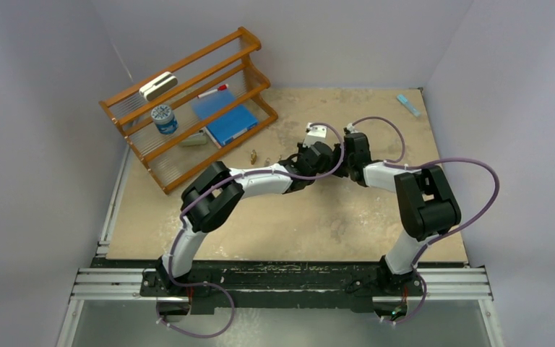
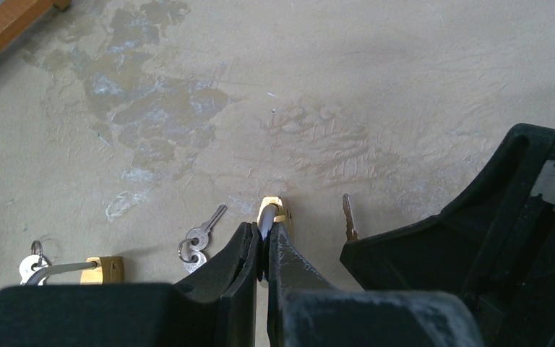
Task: Lock with the key
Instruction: Place the lock at the center of the board.
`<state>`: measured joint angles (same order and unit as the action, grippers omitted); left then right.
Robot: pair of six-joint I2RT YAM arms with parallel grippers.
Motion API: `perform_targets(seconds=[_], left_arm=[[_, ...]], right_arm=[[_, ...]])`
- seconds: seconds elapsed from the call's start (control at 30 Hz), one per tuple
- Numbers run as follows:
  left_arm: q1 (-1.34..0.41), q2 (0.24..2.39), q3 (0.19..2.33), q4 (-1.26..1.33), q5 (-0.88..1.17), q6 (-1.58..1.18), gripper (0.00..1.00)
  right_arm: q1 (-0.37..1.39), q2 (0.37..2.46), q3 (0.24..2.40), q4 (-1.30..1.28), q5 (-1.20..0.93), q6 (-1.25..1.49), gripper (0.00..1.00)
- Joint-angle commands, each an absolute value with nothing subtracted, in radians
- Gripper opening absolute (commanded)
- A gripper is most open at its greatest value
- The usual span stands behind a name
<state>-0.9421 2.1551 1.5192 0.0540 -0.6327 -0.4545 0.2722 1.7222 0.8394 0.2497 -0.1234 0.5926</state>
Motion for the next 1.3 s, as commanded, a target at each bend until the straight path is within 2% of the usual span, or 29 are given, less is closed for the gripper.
perform_targets(seconds=[0.0,0.1,0.33,0.63,0.8,0.9,0.97,1.13,1.27], left_arm=[[-0.945,2.154,1.582,0.087,-0.649,-0.47,0.0],[-0.945,2.161,1.59,0.081,-0.644,-0.469,0.01],[-0.946,2.166,1.607,0.069,-0.628,-0.47,0.23],[-0.947,2.149,1.611,0.076,-0.618,-0.481,0.4],[-0.946,2.092,1.581,0.103,-0.636,-0.479,0.53],[-0.944,2.042,1.543,0.127,-0.667,-0.456,0.56],[-0.942,2.001,1.502,0.158,-0.682,-0.438,0.58],[-0.897,1.888,1.4,0.21,-0.657,-0.425,0.6],[-0.832,1.781,1.289,0.268,-0.597,-0.422,0.6]], right_arm=[[0.254,1.713,0.867,0.293,-0.137,0.616,0.0],[0.243,1.715,0.867,0.294,-0.142,0.618,0.0],[0.234,1.734,0.873,0.303,-0.155,0.617,0.0],[0.229,1.761,0.893,0.3,-0.156,0.608,0.0],[0.227,1.77,0.898,0.291,-0.164,0.598,0.16],[0.228,1.755,0.893,0.284,-0.168,0.582,0.41],[0.227,1.735,0.887,0.272,-0.15,0.578,0.5],[0.227,1.66,0.869,0.221,-0.063,0.58,0.6],[0.227,1.583,0.838,0.188,0.026,0.618,0.62]])
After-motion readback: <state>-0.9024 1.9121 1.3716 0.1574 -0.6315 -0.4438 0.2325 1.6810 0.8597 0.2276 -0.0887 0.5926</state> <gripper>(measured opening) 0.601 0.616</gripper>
